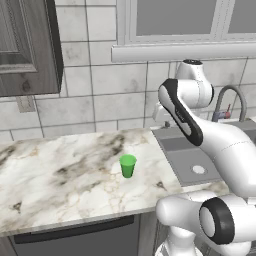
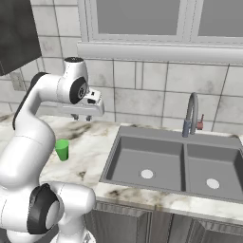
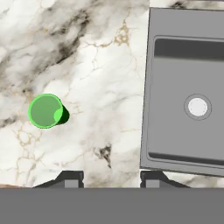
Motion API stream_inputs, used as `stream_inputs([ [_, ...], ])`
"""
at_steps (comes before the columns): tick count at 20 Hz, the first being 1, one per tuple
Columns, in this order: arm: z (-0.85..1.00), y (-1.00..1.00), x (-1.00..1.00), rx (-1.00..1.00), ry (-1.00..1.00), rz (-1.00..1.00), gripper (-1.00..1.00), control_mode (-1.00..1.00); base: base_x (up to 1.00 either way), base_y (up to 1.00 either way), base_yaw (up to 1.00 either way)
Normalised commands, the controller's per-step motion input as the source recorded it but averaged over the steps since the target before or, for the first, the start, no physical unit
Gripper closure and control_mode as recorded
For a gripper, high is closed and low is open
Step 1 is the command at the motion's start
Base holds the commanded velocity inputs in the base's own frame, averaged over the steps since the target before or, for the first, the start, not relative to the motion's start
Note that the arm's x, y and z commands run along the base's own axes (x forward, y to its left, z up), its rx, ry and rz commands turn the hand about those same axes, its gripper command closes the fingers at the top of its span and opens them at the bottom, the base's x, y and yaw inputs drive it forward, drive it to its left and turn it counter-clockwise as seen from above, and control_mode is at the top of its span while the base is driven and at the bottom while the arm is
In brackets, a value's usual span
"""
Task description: Place the cup in the left basin and the pot in the right basin of the sink.
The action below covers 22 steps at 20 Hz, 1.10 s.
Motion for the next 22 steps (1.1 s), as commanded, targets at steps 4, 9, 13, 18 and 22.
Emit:
stream_inputs([
  [4, 0.0, 0.0, 0.0, 0.01, 0.0, 0.0, -1.0, -1.0, 0.0, 0.0, 0.0],
  [9, -0.09, 0.0, 0.0, 0.05, 0.0, 0.0, -1.0, -1.0, 0.0, 0.0, 0.0],
  [13, -0.21, 0.04, 0.0, 0.04, 0.0, 0.0, -1.0, -1.0, 0.0, 0.0, 0.0],
  [18, -0.23, 0.09, 0.0, 0.02, 0.0, 0.0, -1.0, -1.0, 0.0, 0.0, 0.0],
  [22, -0.19, 0.14, 0.0, 0.0, 0.0, 0.0, -1.0, -1.0, 0.0, 0.0, 0.0],
])
